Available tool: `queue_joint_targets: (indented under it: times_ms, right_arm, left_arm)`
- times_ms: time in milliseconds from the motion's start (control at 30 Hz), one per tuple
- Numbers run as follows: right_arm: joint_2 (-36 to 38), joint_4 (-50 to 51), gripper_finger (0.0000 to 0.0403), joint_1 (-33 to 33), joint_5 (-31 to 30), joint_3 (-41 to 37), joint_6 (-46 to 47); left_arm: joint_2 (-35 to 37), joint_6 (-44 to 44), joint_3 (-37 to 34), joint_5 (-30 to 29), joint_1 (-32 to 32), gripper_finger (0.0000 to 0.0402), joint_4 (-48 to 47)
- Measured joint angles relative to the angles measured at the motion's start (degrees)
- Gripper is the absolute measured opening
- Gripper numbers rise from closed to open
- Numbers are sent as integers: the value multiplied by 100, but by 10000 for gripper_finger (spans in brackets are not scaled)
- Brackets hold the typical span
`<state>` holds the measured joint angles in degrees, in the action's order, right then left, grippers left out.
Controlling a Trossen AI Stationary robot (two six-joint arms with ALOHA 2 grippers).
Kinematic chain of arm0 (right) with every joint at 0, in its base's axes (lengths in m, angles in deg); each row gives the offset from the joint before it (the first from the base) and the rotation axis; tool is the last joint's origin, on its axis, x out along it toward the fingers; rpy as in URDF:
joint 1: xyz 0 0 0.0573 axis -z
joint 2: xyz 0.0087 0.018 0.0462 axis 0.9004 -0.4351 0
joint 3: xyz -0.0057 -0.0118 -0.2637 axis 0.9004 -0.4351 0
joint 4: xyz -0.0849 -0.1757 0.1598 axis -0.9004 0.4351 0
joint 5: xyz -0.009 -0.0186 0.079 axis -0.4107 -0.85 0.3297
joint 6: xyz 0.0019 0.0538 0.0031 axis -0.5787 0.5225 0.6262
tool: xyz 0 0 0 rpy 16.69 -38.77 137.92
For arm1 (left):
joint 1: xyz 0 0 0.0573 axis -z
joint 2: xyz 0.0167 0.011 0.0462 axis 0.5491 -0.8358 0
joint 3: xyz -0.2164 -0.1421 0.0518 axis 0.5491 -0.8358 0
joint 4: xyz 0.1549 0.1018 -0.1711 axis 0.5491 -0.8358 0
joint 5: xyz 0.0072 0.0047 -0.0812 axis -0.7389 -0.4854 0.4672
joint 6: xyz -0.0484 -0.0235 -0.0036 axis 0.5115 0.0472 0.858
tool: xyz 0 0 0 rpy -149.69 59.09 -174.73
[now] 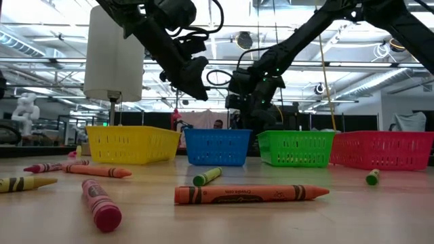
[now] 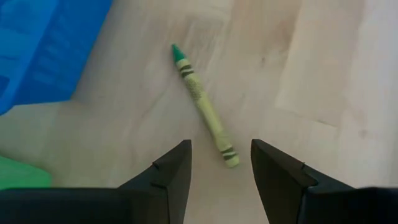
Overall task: Sort crayons
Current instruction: Put the green crayon into the yellow bin
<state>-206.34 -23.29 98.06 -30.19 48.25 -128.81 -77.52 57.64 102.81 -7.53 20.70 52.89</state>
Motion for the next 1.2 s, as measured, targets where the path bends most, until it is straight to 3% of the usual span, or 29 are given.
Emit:
queue_joint_targets:
  times_ms: [200, 567, 767, 1033, 1200]
  right_arm:
    - [-137, 0, 153, -31, -50, 4, -7]
    - [-335, -63, 149, -362, -758, 63, 120]
    - [-335, 26, 109, -361, -752, 63, 109]
    - [-342, -17, 14, -333, -747, 63, 162]
    - [-346, -99, 10, -299, -746, 63, 267]
  left_arm:
    - [0, -4, 0, 0, 0, 180, 45]
    - [0, -5, 2, 0, -1, 180, 44]
    - [0, -4, 4, 2, 8, 180, 39]
    - [0, -2, 4, 2, 15, 180, 20]
    - [0, -2, 4, 2, 15, 180, -22]
